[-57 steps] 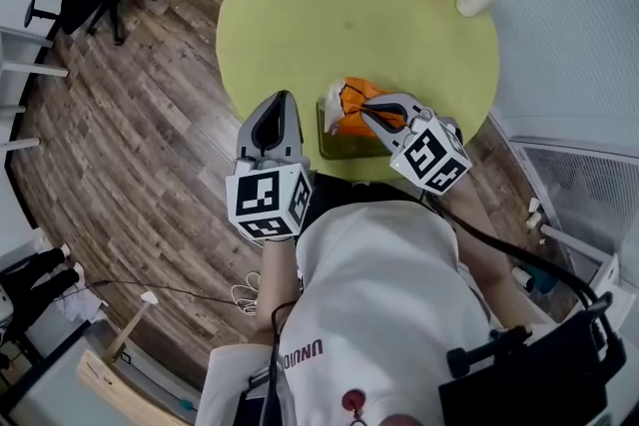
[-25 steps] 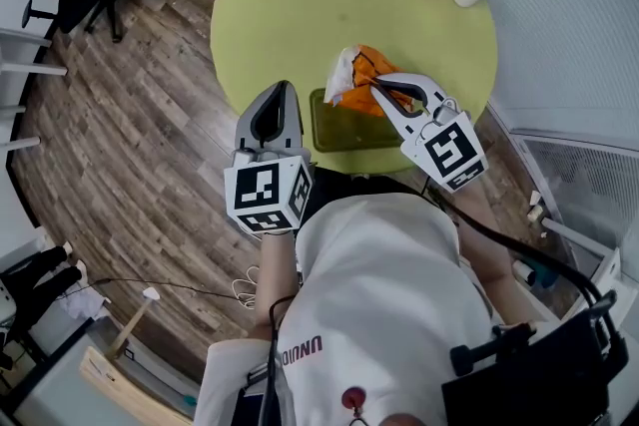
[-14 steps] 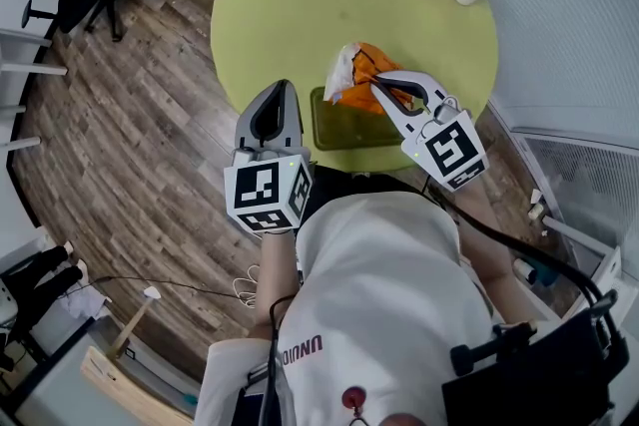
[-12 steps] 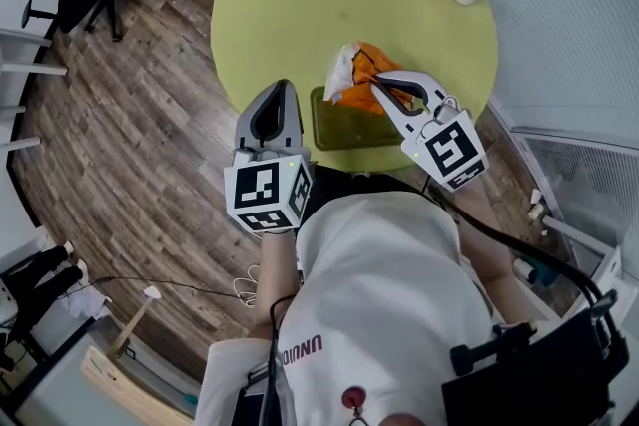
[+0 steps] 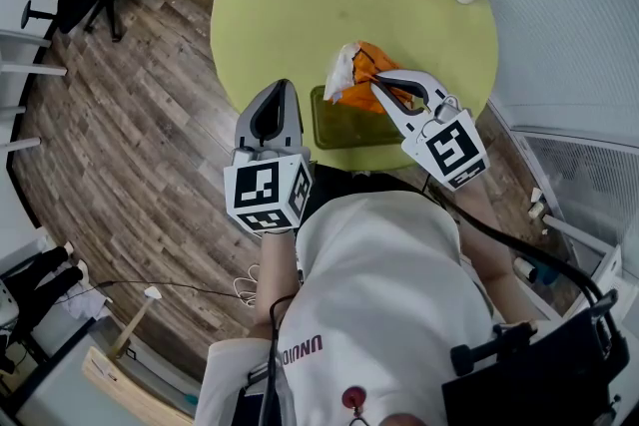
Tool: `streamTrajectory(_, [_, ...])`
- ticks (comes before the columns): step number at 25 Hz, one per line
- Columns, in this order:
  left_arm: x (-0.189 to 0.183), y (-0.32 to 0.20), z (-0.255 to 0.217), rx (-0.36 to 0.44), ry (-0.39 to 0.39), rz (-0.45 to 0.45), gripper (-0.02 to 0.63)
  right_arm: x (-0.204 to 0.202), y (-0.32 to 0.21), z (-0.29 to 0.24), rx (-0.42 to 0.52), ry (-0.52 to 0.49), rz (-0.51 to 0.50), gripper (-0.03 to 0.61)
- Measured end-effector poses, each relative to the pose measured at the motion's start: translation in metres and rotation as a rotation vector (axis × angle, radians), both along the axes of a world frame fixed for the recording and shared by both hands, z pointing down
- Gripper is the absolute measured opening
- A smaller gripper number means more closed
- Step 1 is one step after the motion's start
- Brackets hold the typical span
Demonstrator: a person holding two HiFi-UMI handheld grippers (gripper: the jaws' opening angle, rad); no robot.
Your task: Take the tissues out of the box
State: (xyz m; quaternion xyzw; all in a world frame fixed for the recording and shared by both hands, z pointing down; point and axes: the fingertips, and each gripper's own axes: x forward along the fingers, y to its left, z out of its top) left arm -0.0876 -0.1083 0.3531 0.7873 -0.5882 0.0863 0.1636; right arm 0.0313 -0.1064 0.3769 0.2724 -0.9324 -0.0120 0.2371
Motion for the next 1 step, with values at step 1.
streamTrajectory(1, [-0.0004,-0.0002,-0.0001,0.0,0.0,0.0,0.014,-0.0004,-0.0003,-0.0002,0.0,0.0,0.0,0.02])
